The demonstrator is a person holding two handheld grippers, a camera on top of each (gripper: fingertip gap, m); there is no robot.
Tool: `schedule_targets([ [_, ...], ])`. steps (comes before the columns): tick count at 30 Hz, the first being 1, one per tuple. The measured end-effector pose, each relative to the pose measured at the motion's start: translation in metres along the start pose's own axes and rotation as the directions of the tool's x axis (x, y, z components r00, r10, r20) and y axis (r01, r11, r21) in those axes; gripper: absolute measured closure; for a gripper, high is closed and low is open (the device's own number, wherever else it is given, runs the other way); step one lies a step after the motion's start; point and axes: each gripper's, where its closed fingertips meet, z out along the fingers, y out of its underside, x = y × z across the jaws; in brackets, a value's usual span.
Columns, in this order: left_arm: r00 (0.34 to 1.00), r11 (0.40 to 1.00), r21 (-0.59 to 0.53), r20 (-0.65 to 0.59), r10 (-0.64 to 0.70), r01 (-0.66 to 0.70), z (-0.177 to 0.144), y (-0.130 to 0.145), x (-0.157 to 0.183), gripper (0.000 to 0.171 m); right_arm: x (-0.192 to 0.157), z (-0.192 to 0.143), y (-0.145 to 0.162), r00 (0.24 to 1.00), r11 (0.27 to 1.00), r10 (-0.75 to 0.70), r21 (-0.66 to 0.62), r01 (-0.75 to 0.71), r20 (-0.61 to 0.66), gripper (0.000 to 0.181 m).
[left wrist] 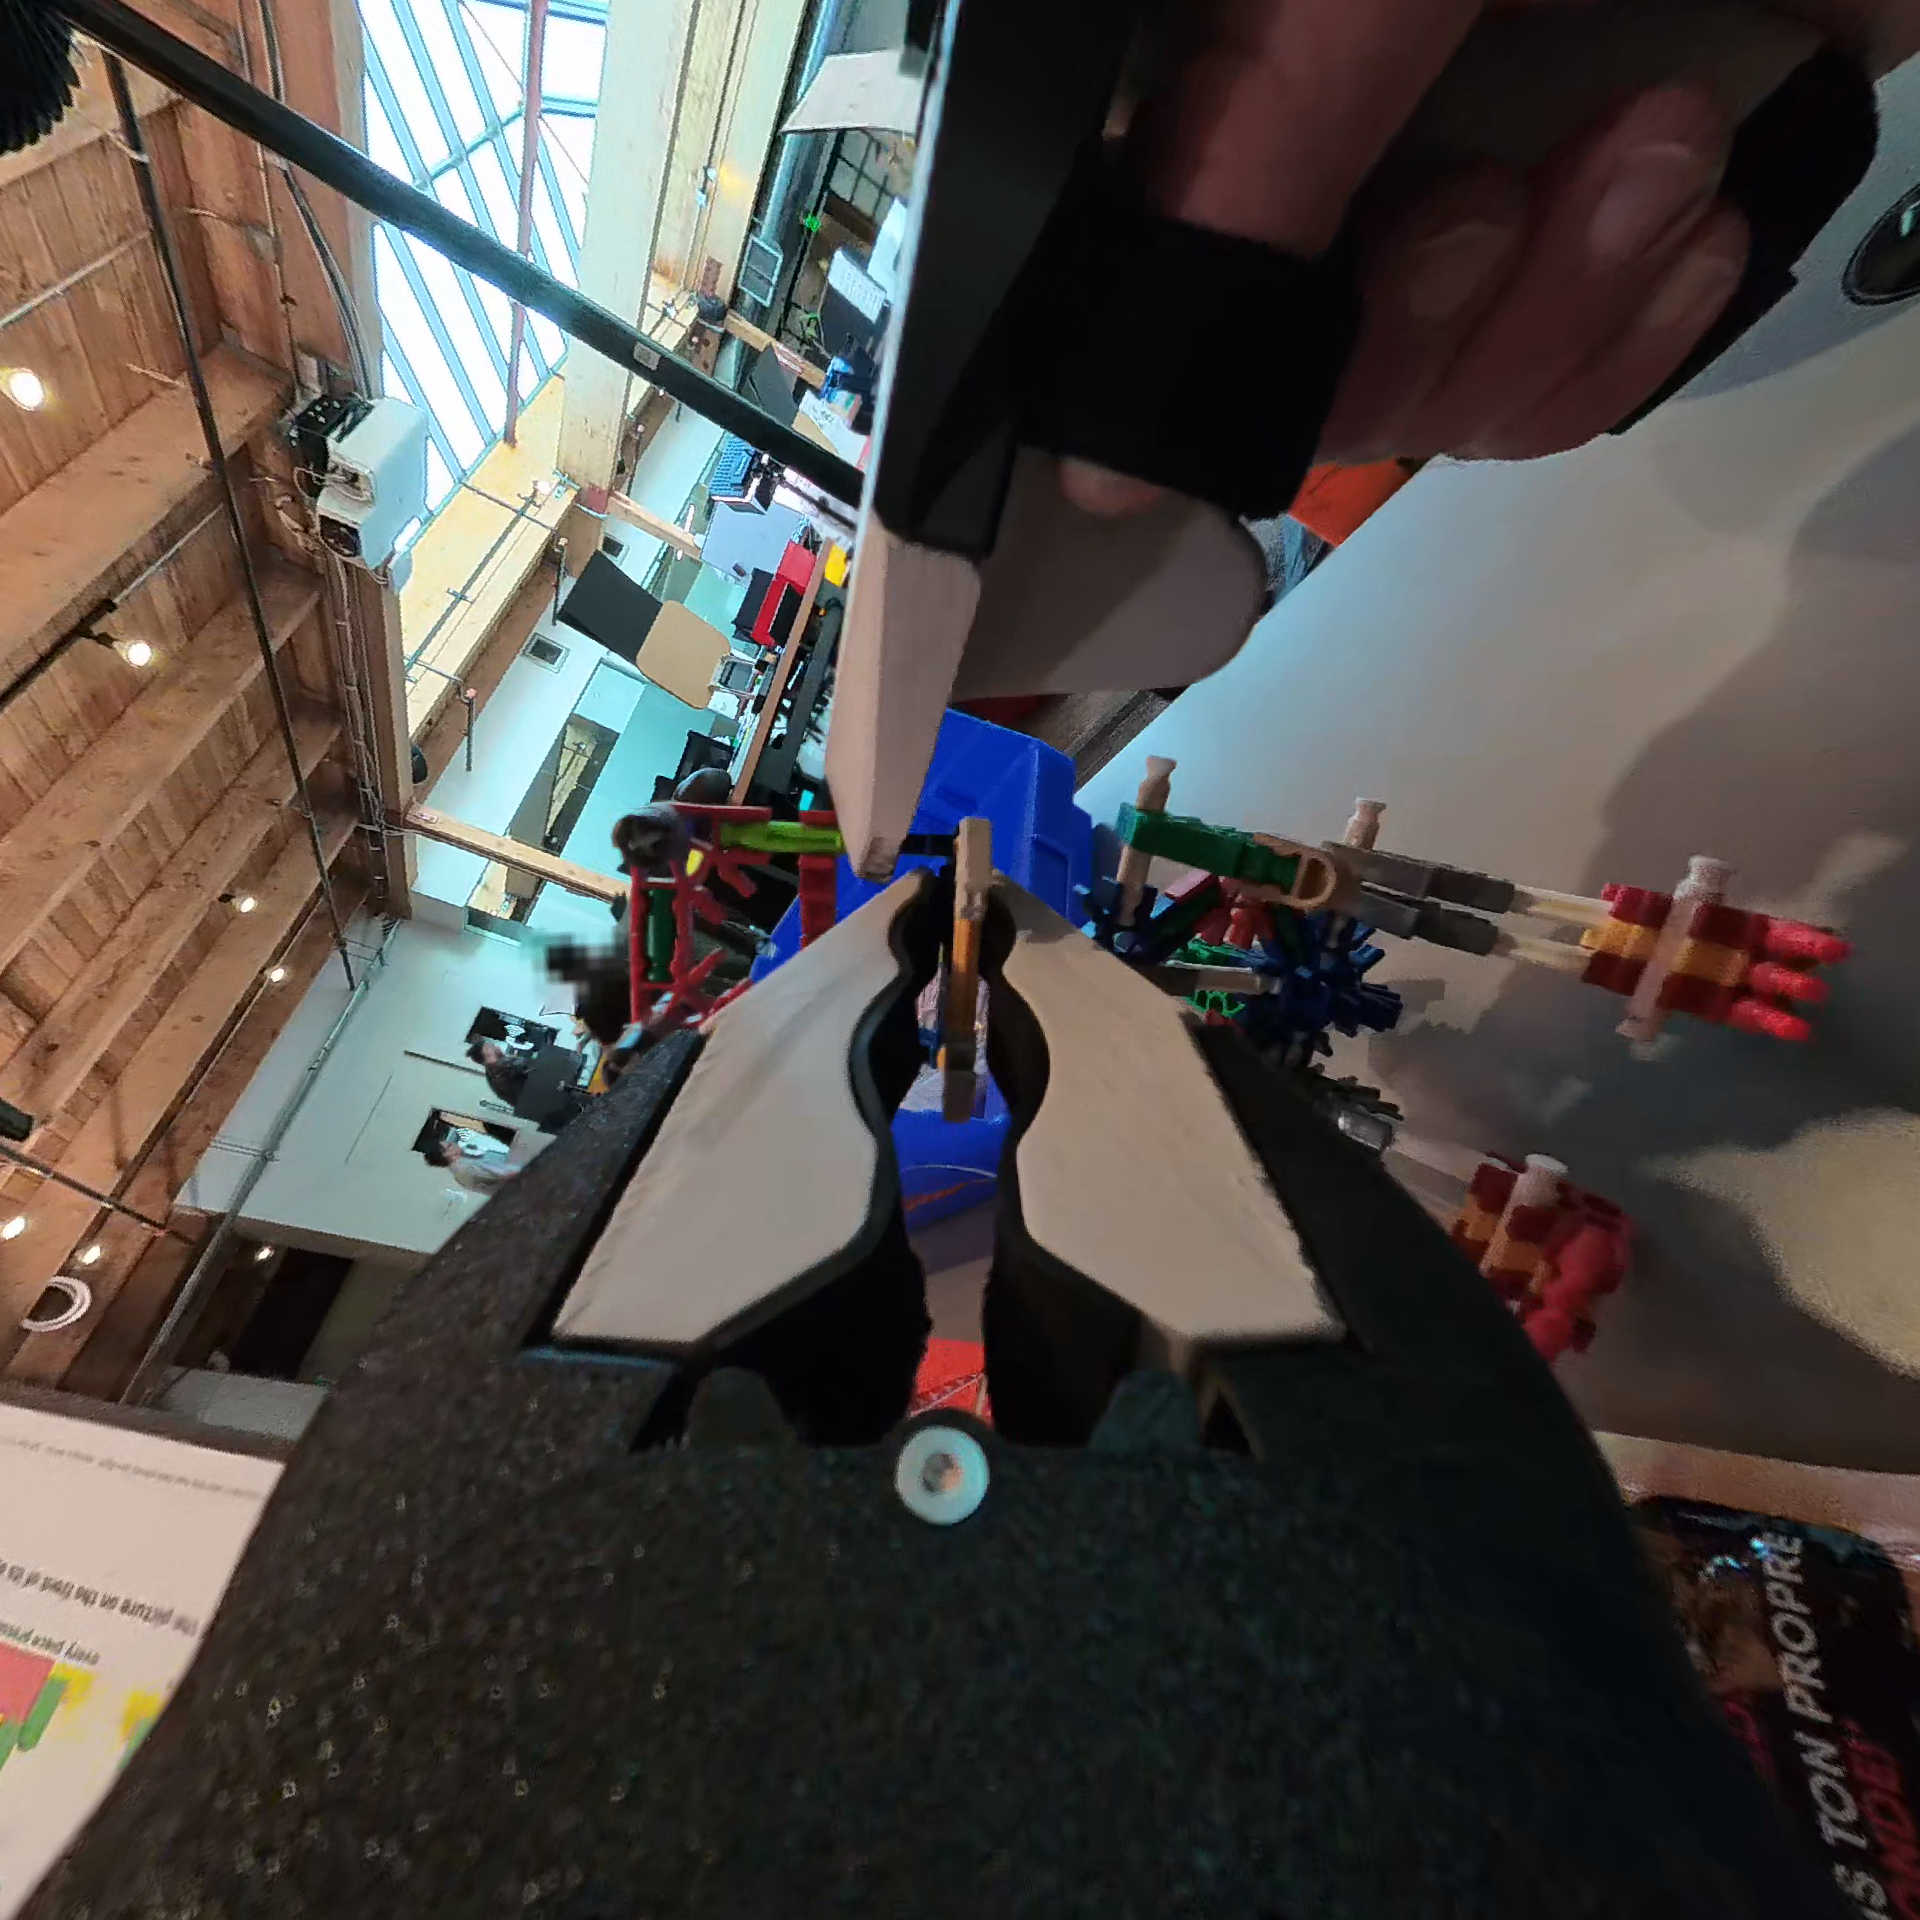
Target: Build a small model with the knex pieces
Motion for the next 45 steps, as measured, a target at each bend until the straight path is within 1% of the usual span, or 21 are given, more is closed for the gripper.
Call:
schedule_targets([
  [2,1.000,1.000,0.001,-0.005,-0.004,0.004,0.000,-0.001,0.001,0.170,0.000,-0.002,-0.001,1.000,1.000,-0.005,0.011,0.004,0.011,0.179],
  [4,0.998,0.997,0.038,-0.023,-0.066,0.066,-0.003,-0.005,0.000,0.170,0.000,-0.008,-0.004,0.999,0.999,0.001,0.034,-0.002,0.035,0.173],
  [6,0.996,0.996,0.030,-0.037,-0.085,0.086,-0.003,-0.002,0.001,0.169,0.002,-0.014,0.002,0.999,1.000,-0.007,0.013,0.006,0.042,0.172],
  [8,0.986,0.987,0.045,-0.055,-0.154,0.157,-0.004,-0.002,0.000,0.170,0.001,-0.019,0.006,0.998,1.000,-0.018,0.009,0.017,0.057,0.172],
  [10,0.983,0.983,0.052,-0.062,-0.172,0.176,-0.004,-0.002,-0.001,0.169,0.001,-0.019,0.011,0.995,0.995,-0.094,-0.013,0.094,0.037,0.172],
  [12,0.975,0.975,0.063,-0.077,-0.208,0.213,-0.004,-0.003,-0.001,0.169,0.004,-0.016,0.020,0.981,0.979,-0.192,-0.069,0.191,-0.006,0.171],
  [15,0.977,0.977,0.066,-0.082,-0.197,0.202,-0.005,-0.005,0.000,0.169,-0.002,-0.012,0.017,0.971,0.970,-0.240,-0.048,0.239,-0.006,0.172],
  [17,0.978,0.979,0.054,-0.078,-0.192,0.196,-0.004,-0.002,0.001,0.169,-0.002,-0.009,0.019,0.968,0.966,-0.250,-0.068,0.248,-0.015,0.174],
  [20,0.973,0.974,0.059,-0.083,-0.215,0.220,-0.004,-0.001,0.001,0.169,-0.002,-0.008,0.018,0.968,0.967,-0.250,-0.053,0.248,-0.022,0.175],
  [24,0.981,0.981,0.049,-0.071,-0.183,0.187,-0.005,-0.001,-0.001,0.170,-0.003,-0.006,0.016,0.968,0.969,-0.246,-0.029,0.245,-0.043,0.177],
  [26,0.988,0.988,0.039,-0.042,-0.146,0.148,-0.004,0.000,-0.001,0.171,-0.003,-0.005,0.016,0.972,0.972,-0.233,-0.034,0.231,-0.046,0.179],
  [28,0.991,0.991,0.035,-0.043,-0.127,0.128,-0.005,-0.001,0.001,0.171,-0.002,-0.003,0.016,0.974,0.975,-0.219,-0.041,0.217,-0.052,0.181],
  [34,0.999,0.999,0.004,-0.012,-0.053,0.053,-0.004,0.001,0.001,0.171,-0.002,0.000,0.017,0.979,0.980,-0.192,-0.064,0.188,-0.073,0.181],
  [36,0.999,0.999,0.012,0.003,-0.032,0.032,-0.005,0.000,-0.001,0.171,-0.003,-0.001,0.016,0.981,0.983,-0.179,-0.059,0.175,-0.071,0.181],
  [39,0.999,1.000,-0.006,-0.036,-0.017,0.017,-0.005,0.003,0.002,0.171,-0.003,0.000,0.021,0.976,0.978,-0.201,-0.071,0.196,-0.078,0.181],
  [41,0.999,1.000,0.014,-0.029,-0.019,0.019,-0.005,0.002,0.001,0.171,-0.002,-0.002,0.020,0.976,0.977,-0.208,-0.060,0.204,-0.070,0.181],
  [42,1.000,1.000,0.008,-0.022,0.003,-0.002,-0.004,0.002,0.001,0.170,-0.002,-0.003,0.020,0.971,0.973,-0.225,-0.062,0.221,-0.075,0.181],
  [44,0.999,0.999,0.010,-0.008,0.041,-0.041,-0.005,-0.003,0.000,0.170,0.000,-0.006,0.022,0.968,0.970,-0.238,-0.068,0.232,-0.082,0.178],
  [45,0.998,0.998,0.015,0.011,0.055,-0.055,-0.006,-0.005,-0.002,0.171,0.001,-0.008,0.024,0.969,0.971,-0.233,-0.077,0.227,-0.079,0.171],
])
